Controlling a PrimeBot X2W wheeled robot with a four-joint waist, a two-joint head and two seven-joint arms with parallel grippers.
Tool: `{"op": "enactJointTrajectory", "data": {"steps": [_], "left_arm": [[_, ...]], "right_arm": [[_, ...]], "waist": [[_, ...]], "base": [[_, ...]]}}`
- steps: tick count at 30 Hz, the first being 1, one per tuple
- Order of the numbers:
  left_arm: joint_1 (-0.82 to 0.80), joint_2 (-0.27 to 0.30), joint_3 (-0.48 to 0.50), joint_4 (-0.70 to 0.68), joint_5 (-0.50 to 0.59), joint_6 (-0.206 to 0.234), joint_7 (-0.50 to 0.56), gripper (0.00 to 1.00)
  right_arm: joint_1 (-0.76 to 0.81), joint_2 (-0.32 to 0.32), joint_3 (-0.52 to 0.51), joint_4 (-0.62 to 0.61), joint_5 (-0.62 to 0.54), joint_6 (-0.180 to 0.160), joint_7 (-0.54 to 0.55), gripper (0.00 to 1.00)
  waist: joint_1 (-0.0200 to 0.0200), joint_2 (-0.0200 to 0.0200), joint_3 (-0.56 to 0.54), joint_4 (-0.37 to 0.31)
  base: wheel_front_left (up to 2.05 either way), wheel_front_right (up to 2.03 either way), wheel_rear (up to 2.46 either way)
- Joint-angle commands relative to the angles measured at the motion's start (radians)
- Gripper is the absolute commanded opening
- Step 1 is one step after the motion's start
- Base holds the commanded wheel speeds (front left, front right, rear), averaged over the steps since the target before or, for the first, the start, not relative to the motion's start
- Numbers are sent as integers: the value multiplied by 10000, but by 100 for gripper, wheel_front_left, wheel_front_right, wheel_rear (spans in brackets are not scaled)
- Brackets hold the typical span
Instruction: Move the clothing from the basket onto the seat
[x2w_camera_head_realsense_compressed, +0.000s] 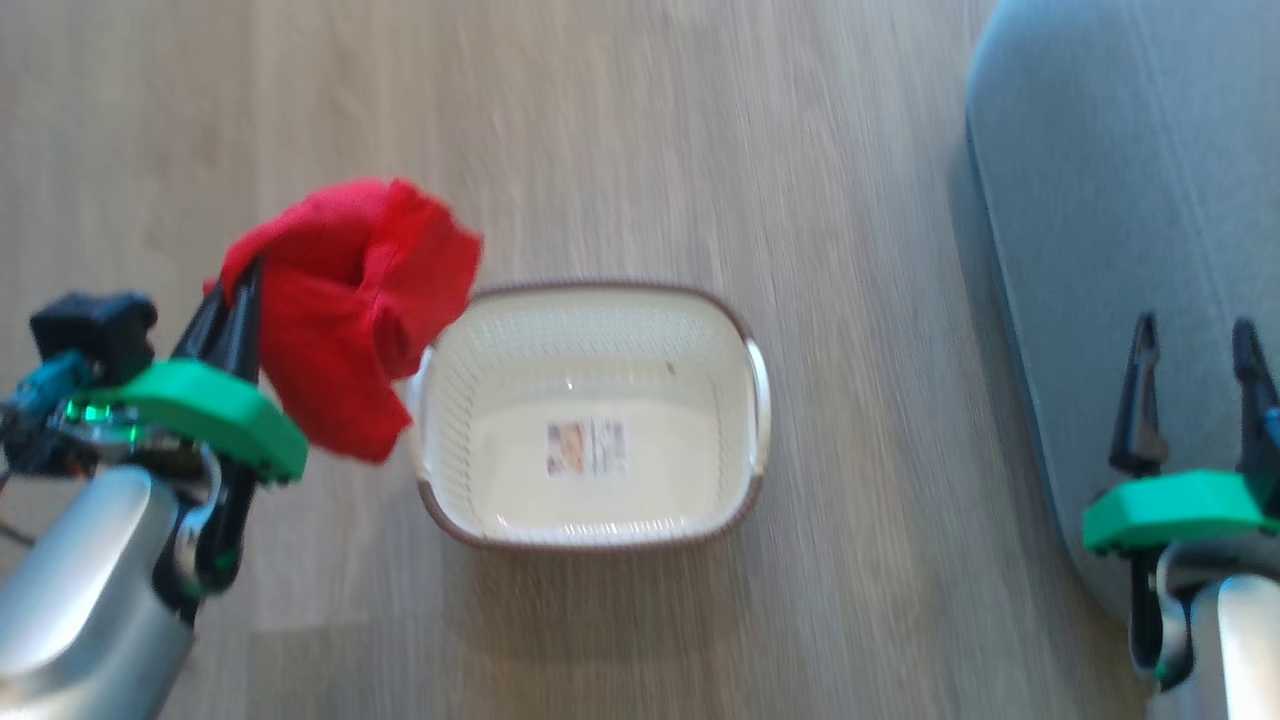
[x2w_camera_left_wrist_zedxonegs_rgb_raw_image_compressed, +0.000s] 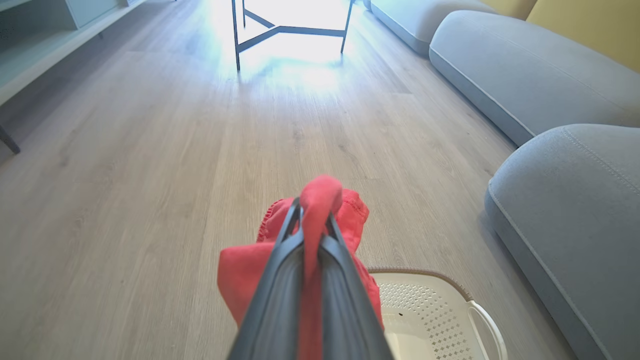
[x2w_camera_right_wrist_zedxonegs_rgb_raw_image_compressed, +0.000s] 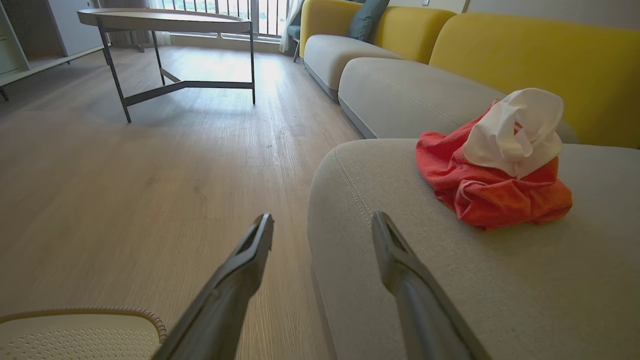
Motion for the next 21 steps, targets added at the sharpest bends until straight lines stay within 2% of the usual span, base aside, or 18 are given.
{"op": "enactJointTrajectory", "data": {"steps": [1,6,12,21], "left_arm": [[-124,524,546,-418,-96,124,8,0],[761,966,760,-1398,-222,682,200,0],[1668,1217,802,-2042,-326,1129,337,0],[2191,1481,905,-2612,-389,1478,444,0]], "right_arm": [[98,-74,157,-250,-98,69,-120,100],[554,-137,93,-203,-262,69,4,100],[1270,-362,123,-170,-166,69,233,100],[1692,-631,458,-252,6,69,468,100]], "waist": [[1,-1,-1081,572],[1,-1,-1942,895],[1,-1,-2887,1167],[1,-1,-3214,1377]], "base": [[0,0,0],[0,0,0],[0,0,0],[0,0,0]]}}
